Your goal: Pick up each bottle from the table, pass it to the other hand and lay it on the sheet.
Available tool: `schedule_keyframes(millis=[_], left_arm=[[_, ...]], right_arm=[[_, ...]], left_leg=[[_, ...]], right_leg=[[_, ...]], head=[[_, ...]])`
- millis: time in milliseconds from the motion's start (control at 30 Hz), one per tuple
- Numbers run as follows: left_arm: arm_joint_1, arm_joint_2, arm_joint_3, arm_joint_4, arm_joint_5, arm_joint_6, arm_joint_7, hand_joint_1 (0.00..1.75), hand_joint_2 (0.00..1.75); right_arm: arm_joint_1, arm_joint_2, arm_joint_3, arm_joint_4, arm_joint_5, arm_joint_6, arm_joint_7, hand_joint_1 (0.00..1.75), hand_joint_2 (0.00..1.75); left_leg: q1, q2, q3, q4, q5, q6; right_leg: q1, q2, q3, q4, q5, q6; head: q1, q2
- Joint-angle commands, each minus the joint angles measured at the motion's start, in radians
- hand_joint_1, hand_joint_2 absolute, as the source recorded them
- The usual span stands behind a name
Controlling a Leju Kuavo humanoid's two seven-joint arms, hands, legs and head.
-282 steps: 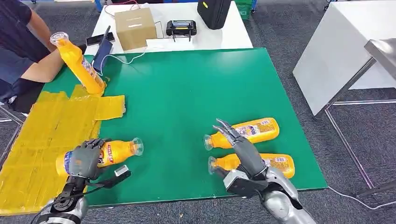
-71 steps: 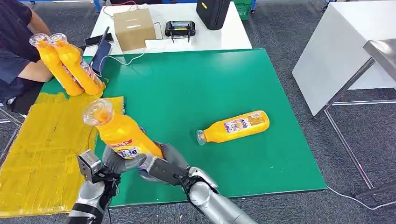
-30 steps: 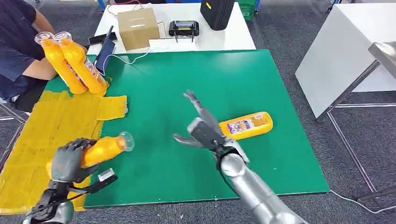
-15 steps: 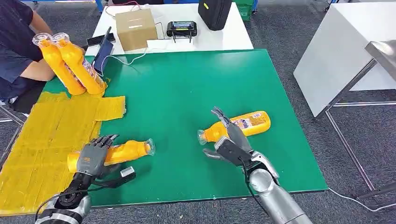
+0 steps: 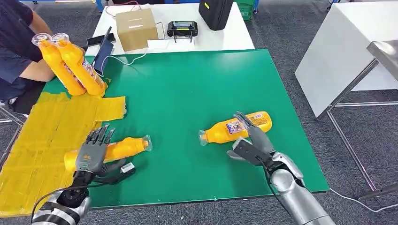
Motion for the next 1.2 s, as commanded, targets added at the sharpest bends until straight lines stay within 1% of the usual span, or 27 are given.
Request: schedule_keyframes(millis=[33,167,233,267,300,333,367,400,433,500,533,567,633,667,733,767,833,867,900,933,967,1000,1033,1100,1133,1167,1200], left_arm=[[-0.107,0.041,-0.135,0.113,-0.001,-0.011,0.066,0.0,0.0],[-0.107,0.041,-0.135,0.113,-0.001,-0.011,0.066,0.0,0.0],[-0.121,0.045,-0.131,0.122,-0.001,0.009,0.118,0.0,0.0],[-0.152,0.075,-0.162,0.124,-0.001,0.079,0.188,0.0,0.0],[-0.182,0.102,-0.191,0.131,-0.001,0.098,0.228,0.0,0.0],[-0.194,0.105,-0.177,0.136,-0.001,0.108,0.238,0.0,0.0],[-0.199,0.104,-0.157,0.14,-0.001,0.116,0.231,0.0,0.0],[-0.192,0.111,-0.101,0.095,-0.001,0.119,0.203,0.0,0.0],[-0.187,0.121,-0.091,0.068,-0.001,0.119,0.214,0.0,0.0],[-0.156,0.116,-0.044,0.015,-0.001,0.119,0.192,0.0,0.0],[-0.156,0.116,-0.044,0.015,-0.001,0.119,0.192,0.0,0.0],[-0.156,0.116,-0.044,0.015,-0.001,0.119,0.192,0.0,0.0],[-0.156,0.116,-0.044,0.015,-0.001,0.119,0.192,0.0,0.0],[-0.156,0.116,-0.044,0.015,-0.001,0.119,0.192,0.0,0.0],[-0.123,0.123,-0.023,-0.064,-0.001,0.119,0.196,0.0,0.0],[-0.103,0.123,-0.009,-0.117,-0.001,0.119,0.198,0.0,0.0],[-0.072,0.125,0.033,-0.2,-0.001,0.119,0.182,0.0,0.0],[-0.058,0.087,0.074,-0.196,-0.001,0.119,0.131,0.0,0.0],[-0.056,0.072,0.102,-0.186,-0.001,0.119,0.094,0.0,0.0],[-0.06,0.058,0.124,-0.183,-0.001,0.119,0.073,0.0,0.0],[-0.051,0.024,0.168,-0.195,-0.001,0.119,0.026,0.0,0.0],[-0.034,-0.005,0.241,-0.22,-0.001,0.119,-0.049,0.0,0.0],[-0.029,-0.031,0.271,-0.222,-0.001,0.119,-0.084,0.0,0.0],[-0.013,-0.077,0.342,-0.252,0.023,0.119,-0.176,0.0,0.0],[-0.011,-0.147,0.451,-0.258,0.087,0.119,-0.332,0.0,0.0],[-0.016,-0.198,0.526,-0.244,0.138,0.119,-0.446,0.0,0.0],[-0.025,-0.218,0.539,-0.213,0.208,0.119,-0.508,0.0,0.0]], right_arm=[[-0.015,-0.013,-0.018,0.045,0.008,0.011,0.012,0.0,1.75],[-0.015,-0.013,-0.018,0.045,0.008,0.011,0.012,0.0,1.75],[-0.011,-0.012,-0.017,0.043,0.016,0.013,0.017,0.0,1.75],[-0.015,-0.012,-0.005,0.053,0.028,0.021,0.021,0.0,1.75],[-0.023,-0.008,0.005,0.07,0.033,0.023,0.019,0.0,1.75],[-0.03,-0.005,0.012,0.082,0.037,0.023,0.018,0.0,1.75],[-0.035,-0.003,0.016,0.09,0.038,0.023,0.016,0.0,1.75],[-0.043,-0.001,0.025,0.103,0.04,0.02,0.012,0.0,1.75],[-0.047,-0.002,0.029,0.109,0.04,0.021,0.011,0.0,1.75],[-0.052,-0.005,0.032,0.117,0.04,0.019,0.01,0.0,1.75],[-0.052,-0.005,0.032,0.117,0.04,0.019,0.01,0.0,1.75],[-0.052,-0.005,0.032,0.117,0.04,0.019,0.01,0.0,1.75],[-0.052,-0.005,0.032,0.117,0.04,0.019,0.01,0.0,1.75],[-0.052,-0.005,0.032,0.117,0.04,0.019,0.01,0.0,1.75],[-0.057,-0.014,0.036,0.123,0.04,0.02,0.01,0.0,1.75],[-0.068,-0.018,0.04,0.134,0.04,0.021,0.009,0.0,1.75],[-0.098,-0.024,0.047,0.168,0.039,0.025,0.007,0.0,1.75],[-0.112,-0.024,0.05,0.186,0.04,0.025,0.007,0.0,1.75],[-0.119,-0.023,0.051,0.194,0.04,0.025,0.007,0.0,1.75],[-0.126,-0.021,0.052,0.202,0.04,0.026,0.007,0.0,1.75],[-0.128,-0.02,0.055,0.206,0.04,0.026,0.007,0.0,1.75],[-0.128,-0.021,0.063,0.206,0.043,0.025,0.005,0.0,1.75],[-0.126,-0.02,0.065,0.204,0.044,0.023,0.004,0.0,1.75],[-0.125,-0.022,0.073,0.204,0.052,0.017,0.006,0.0,1.75],[-0.125,-0.024,0.078,0.207,0.059,0.009,0.009,0.0,1.75],[-0.127,-0.028,0.082,0.208,0.07,0.002,0.01,0.0,1.75],[-0.128,-0.03,0.082,0.21,0.075,-0.001,0.012,0.0,1.75]], left_leg=[[0.001,-0.005,0.004,0.0,-0.001,-0.001],[0.001,-0.003,0.003,0.0,-0.001,0.0],[0.001,-0.004,0.004,0.0,-0.002,0.0],[0.001,-0.004,0.002,0.0,-0.001,-0.001],[0.001,-0.004,0.001,0.0,-0.001,-0.001],[0.002,-0.005,0.002,0.001,-0.001,-0.001],[0.002,-0.004,0.001,0.001,-0.001,-0.001],[0.002,-0.003,0.0,0.001,0.0,-0.001],[0.003,-0.004,0.001,0.001,-0.001,-0.001],[0.002,-0.002,0.001,0.001,-0.001,-0.001],[0.001,-0.001,0.0,0.0,0.0,-0.001],[0.002,-0.001,0.002,0.001,-0.002,-0.001],[0.001,-0.001,0.0,0.0,0.0,0.0],[0.002,-0.002,0.002,0.001,-0.001,-0.001],[0.001,-0.001,0.0,0.0,0.0,-0.001],[0.001,-0.002,0.001,0.001,-0.001,-0.001],[0.001,-0.001,-0.001,0.0,0.0,0.0],[0.001,0.0,0.0,0.001,-0.001,-0.001],[0.001,0.0,-0.001,0.0,-0.001,0.0],[0.001,-0.001,0.002,0.0,-0.002,0.0],[0.001,-0.001,0.001,0.0,-0.001,-0.001],[0.0,-0.002,0.0,0.0,0.0,0.0],[0.001,-0.002,0.002,0.0,-0.001,0.0],[0.001,-0.002,0.001,0.0,0.0,0.0],[0.001,-0.003,0.002,0.0,-0.001,0.0],[0.001,-0.003,0.002,0.0,-0.001,0.0],[0.0,-0.002,0.0,0.0,0.0,0.0]], right_leg=[[0.0,0.004,0.005,-0.001,-0.002,-0.001],[0.0,0.004,0.003,-0.001,-0.001,-0.001],[0.0,0.005,0.005,-0.001,-0.002,-0.001],[0.0,0.004,0.004,0.0,-0.001,-0.001],[0.0,0.003,0.002,0.0,-0.001,-0.001],[0.0,0.004,0.003,0.0,-0.002,-0.002],[0.001,0.004,0.002,0.0,-0.001,-0.002],[0.001,0.003,0.001,0.0,-0.001,-0.002],[0.001,0.005,0.002,0.0,-0.001,-0.002],[0.001,0.005,0.001,0.0,0.0,-0.001],[0.0,0.004,0.0,0.0,0.0,-0.001],[0.001,0.007,0.002,0.0,-0.001,-0.001],[0.0,0.003,0.0,0.0,0.0,-0.001],[0.0,0.006,0.003,0.0,-0.001,-0.001],[0.0,0.004,0.001,0.0,0.0,-0.001],[0.0,0.006,0.002,0.0,-0.001,-0.001],[0.0,0.004,0.0,0.0,0.0,-0.001],[0.0,0.007,0.001,0.001,0.0,-0.001],[0.0,0.005,0.0,0.0,0.0,-0.001],[-0.001,0.008,0.003,0.0,-0.001,-0.001],[0.0,0.007,0.002,0.0,-0.001,-0.001],[0.0,0.004,0.001,0.0,0.0,-0.001],[-0.001,0.006,0.003,0.0,-0.001,-0.001],[0.0,0.004,0.002,-0.001,0.0,-0.001],[0.0,0.005,0.003,-0.001,-0.001,-0.001],[-0.001,0.005,0.003,-0.001,-0.001,-0.001],[0.0,0.003,0.001,-0.001,0.0,0.0]], head=[[0.0,0.0],[0.0,0.0],[0.0,0.0],[0.0,0.0],[0.0,0.0],[0.0,0.0],[0.0,0.0],[0.0,0.0],[0.0,0.0],[0.0,0.0],[0.0,0.0],[0.0,0.0],[0.0,0.0],[0.0,0.0],[0.0,0.0],[0.0,0.0],[0.0,0.0],[0.0,0.0],[0.0,0.0],[0.0,0.0],[0.0,0.0],[0.0,0.0],[0.0,0.0],[0.0,0.0],[0.0,0.0],[0.0,0.0],[0.0,0.0]])
